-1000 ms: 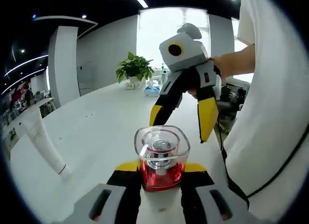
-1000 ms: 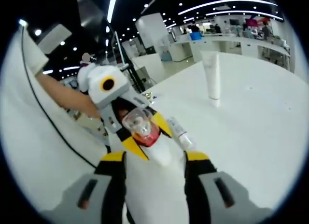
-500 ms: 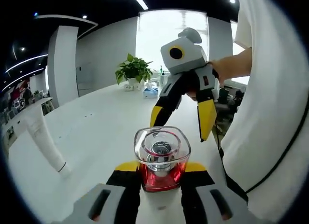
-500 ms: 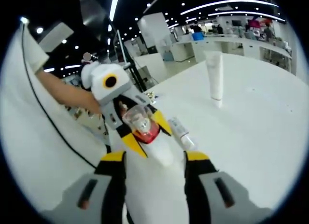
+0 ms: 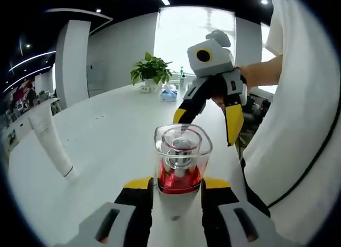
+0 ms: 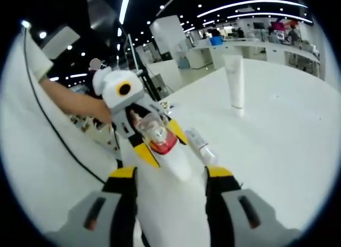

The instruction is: Arrange the skincare products in the storage area until every visible bottle or jar stands upright without overlapping.

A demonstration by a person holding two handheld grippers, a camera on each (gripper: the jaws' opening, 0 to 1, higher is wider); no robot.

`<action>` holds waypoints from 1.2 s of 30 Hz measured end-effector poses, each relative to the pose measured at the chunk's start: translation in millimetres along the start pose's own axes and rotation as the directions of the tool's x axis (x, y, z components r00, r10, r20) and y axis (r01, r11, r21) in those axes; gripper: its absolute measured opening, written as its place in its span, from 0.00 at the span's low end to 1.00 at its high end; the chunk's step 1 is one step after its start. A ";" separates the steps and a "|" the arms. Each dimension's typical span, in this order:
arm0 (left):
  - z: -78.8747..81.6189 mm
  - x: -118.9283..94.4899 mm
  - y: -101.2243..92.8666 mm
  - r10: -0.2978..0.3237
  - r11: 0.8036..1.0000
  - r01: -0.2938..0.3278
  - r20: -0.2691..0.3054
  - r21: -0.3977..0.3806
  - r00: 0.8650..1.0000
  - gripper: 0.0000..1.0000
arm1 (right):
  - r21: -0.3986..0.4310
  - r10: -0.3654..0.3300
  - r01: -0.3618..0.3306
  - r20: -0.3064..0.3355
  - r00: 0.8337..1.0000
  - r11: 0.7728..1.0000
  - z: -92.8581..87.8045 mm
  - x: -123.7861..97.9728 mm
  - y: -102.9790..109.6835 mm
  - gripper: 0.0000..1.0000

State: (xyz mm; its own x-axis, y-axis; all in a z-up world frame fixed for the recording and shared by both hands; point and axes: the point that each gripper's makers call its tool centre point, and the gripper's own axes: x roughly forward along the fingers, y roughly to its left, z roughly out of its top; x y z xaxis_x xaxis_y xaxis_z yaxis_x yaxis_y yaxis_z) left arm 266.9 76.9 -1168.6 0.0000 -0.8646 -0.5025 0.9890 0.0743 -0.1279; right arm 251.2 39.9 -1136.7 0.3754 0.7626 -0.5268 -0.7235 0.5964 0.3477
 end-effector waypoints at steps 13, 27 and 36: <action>-11.4 -34.6 -17.4 0.090 0.989 -0.081 0.072 -0.120 0.993 0.34 | -0.027 0.030 -0.031 -0.005 1.000 0.999 0.1 19.3 10.8 0.55; -18.9 -55.6 -27.2 0.174 0.975 -0.168 0.024 -0.143 0.985 0.37 | -0.115 0.033 -0.036 -0.029 0.999 0.993 2.9 50.3 14.8 0.59; -12.8 -61.1 -34.9 0.184 0.966 -0.176 0.026 -0.190 0.983 0.37 | -0.150 0.004 -0.006 -0.011 1.000 0.989 5.7 68.1 10.4 0.52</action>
State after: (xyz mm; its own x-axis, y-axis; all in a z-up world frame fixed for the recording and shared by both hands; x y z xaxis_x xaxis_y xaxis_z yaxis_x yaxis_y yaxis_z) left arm 230.6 133.4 -1144.3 0.1856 -0.8487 -0.4952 0.9271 0.3182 -0.1979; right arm 272.5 99.5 -1164.6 0.3661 0.7625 -0.5334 -0.8047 0.5473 0.2301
